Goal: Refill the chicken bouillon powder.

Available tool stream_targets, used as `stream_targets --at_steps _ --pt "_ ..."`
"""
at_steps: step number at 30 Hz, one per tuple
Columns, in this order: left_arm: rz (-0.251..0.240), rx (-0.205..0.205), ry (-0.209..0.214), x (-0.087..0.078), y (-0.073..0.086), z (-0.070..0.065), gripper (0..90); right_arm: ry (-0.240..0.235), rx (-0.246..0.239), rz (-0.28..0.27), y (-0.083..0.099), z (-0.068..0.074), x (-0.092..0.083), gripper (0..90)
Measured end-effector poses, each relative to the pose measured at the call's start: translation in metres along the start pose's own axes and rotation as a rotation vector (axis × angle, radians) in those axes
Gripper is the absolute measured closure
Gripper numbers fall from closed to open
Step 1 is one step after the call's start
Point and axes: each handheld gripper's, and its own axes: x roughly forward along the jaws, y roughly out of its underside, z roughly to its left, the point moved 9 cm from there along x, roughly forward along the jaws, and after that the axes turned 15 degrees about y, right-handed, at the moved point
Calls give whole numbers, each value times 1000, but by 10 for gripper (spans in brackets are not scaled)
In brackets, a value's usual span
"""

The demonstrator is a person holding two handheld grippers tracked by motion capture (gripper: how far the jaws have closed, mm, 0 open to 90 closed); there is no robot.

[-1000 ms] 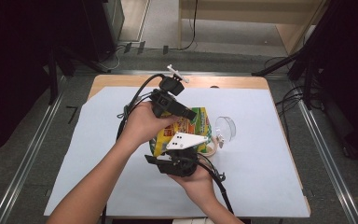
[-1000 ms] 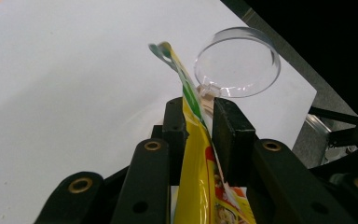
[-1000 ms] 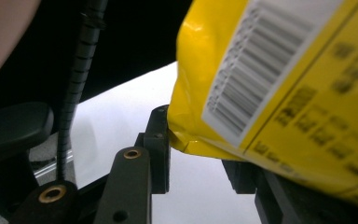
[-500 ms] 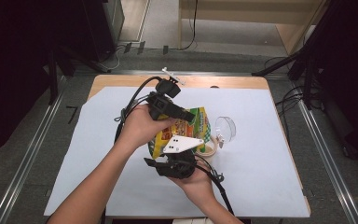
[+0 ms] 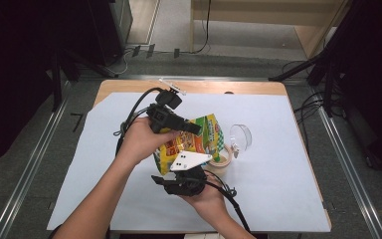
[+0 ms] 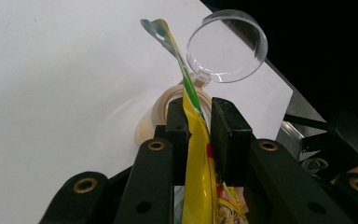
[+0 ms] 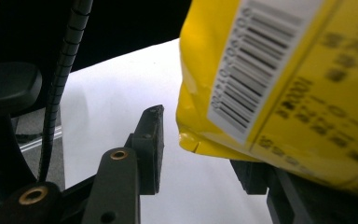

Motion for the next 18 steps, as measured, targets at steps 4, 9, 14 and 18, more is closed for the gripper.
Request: stream_targets --at_steps 4,9,14,18 --pt "-3 1 21 -1 5 1 788 -3 -5 9 5 1 2 589" --pt "-19 2 44 -2 11 2 801 -7 -19 18 11 1 5 590" --pt "-31 -5 63 -4 17 5 813 -3 -21 42 18 0 8 583" --pt "-33 -12 85 -5 20 8 824 12 -15 57 21 -2 10 584"
